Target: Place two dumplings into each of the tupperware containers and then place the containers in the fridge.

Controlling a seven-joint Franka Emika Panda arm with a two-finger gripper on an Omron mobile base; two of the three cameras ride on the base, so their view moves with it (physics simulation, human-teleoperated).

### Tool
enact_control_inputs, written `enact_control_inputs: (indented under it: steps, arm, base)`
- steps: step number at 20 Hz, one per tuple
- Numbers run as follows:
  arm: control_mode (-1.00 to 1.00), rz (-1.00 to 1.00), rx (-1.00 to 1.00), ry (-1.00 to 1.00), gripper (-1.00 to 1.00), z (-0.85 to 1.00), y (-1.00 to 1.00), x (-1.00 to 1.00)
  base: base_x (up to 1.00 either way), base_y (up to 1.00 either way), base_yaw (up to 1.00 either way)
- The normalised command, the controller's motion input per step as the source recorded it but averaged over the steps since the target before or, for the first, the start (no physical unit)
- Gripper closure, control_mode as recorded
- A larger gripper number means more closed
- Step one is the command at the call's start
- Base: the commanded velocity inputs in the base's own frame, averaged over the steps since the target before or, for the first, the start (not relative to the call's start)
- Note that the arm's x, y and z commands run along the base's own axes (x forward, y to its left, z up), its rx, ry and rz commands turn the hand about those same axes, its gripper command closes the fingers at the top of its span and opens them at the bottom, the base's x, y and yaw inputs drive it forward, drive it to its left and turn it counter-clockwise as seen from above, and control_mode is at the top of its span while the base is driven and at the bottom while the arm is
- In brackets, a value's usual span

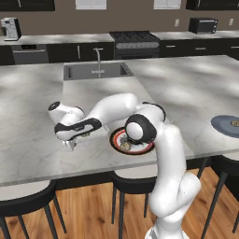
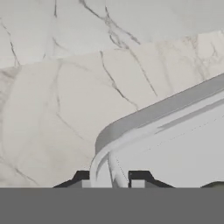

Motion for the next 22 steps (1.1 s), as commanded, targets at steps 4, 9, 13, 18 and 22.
enact_control_inputs:
  steps: [4,9,13,18,22]
  arm:
    - [-1.00,0.02,0.10,-0.35,1.00,0.89,-0.11,-0.10]
    - [-1.00,-0.03,0.12,-0.40,1.00,0.99,-0.69,-0.33]
    - [-1.00,-0.03,0.02,-0.33,1.00,0.95,-0.90,-0.55]
    - [-1.00,0.00,-0.02,-0.01,1.00,0.66,-1.00,-0.79]
    - [-1.00,0.00,-0.02,0.21,1.00,0.59,-1.00,-0.67]
  base:
    - [0.00,0.00,0.00]
    - [0.00,0.00,0.00]
    - [0.00,0.00,0.00]
    - [0.00,0.00,0.00]
    - [0.00,0.00,0.00]
